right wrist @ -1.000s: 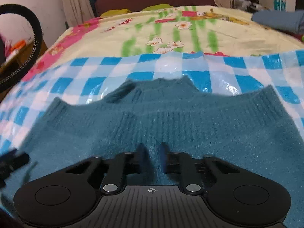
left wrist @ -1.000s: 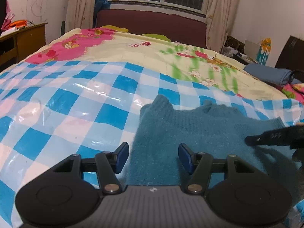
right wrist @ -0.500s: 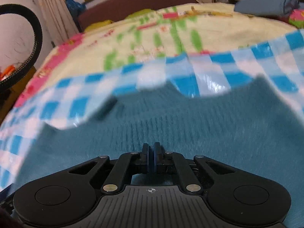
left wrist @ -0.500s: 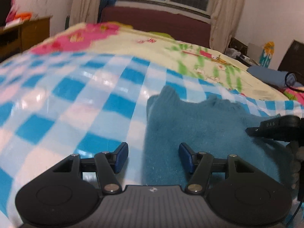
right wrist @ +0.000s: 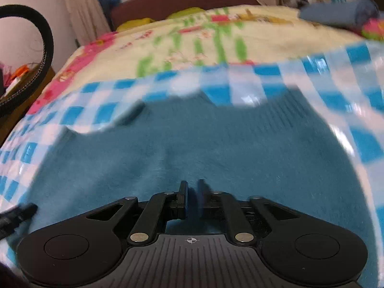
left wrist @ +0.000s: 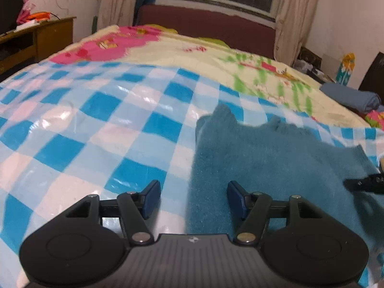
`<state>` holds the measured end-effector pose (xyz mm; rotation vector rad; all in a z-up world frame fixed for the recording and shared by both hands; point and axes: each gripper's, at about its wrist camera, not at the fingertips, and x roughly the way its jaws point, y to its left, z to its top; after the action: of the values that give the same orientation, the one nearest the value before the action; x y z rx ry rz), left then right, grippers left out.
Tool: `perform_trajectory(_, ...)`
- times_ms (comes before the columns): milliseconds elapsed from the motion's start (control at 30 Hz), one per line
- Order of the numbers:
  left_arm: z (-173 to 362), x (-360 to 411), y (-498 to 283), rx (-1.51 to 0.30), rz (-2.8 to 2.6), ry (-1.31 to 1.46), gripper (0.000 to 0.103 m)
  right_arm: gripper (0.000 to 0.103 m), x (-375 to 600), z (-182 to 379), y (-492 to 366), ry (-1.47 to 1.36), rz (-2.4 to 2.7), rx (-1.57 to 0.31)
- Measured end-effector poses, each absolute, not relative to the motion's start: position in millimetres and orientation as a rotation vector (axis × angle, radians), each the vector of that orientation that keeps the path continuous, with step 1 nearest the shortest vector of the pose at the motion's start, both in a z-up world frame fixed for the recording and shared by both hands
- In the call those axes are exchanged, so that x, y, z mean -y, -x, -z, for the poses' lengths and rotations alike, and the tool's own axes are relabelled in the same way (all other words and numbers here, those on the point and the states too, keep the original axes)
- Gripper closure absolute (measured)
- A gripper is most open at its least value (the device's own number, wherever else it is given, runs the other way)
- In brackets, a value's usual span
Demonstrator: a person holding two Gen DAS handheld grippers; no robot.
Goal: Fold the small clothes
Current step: 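Close the right gripper on the side edge of the folded sweater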
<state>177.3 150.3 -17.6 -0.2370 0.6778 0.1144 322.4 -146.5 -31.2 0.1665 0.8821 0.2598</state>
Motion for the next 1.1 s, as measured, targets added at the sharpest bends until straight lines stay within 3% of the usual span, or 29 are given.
perform_trajectory(100,4.7,-142.6,-172.0,-0.642,-0.124,0.193,0.037,0.09,166.2,15.1,-310.8,-0.243,-0.242,-0.824)
perform_trajectory(267,-10.0,-113.5,-170.2,-0.592,-0.075,0.135,0.037,0.087,227.9,-6.9,-280.0,-0.333,-0.203,-0.711)
perform_trajectory(300,-10.0,-104.8,-171.5,-0.588,-0.062,0.119,0.037,0.081,243.2,-6.1,-274.2,-0.349,-0.174,-0.708)
perform_trajectory(467,0.2,-58.6,-188.8,-0.614,0.008,0.044,0.037,0.076,294.6,22.7,-265.4,-0.412,-0.12,-0.771)
perform_trajectory(600,12.5,-43.8,-199.4,-0.684,0.015,0.035,0.037,0.064,310.7,39.7,-265.1,-0.486,-0.146,-0.79)
perform_trajectory(1100,7.8,-25.1,-215.6,-0.729,-0.008,0.021,0.037,0.052,332.5,81.3,-303.7,-0.787,-0.453,-0.943)
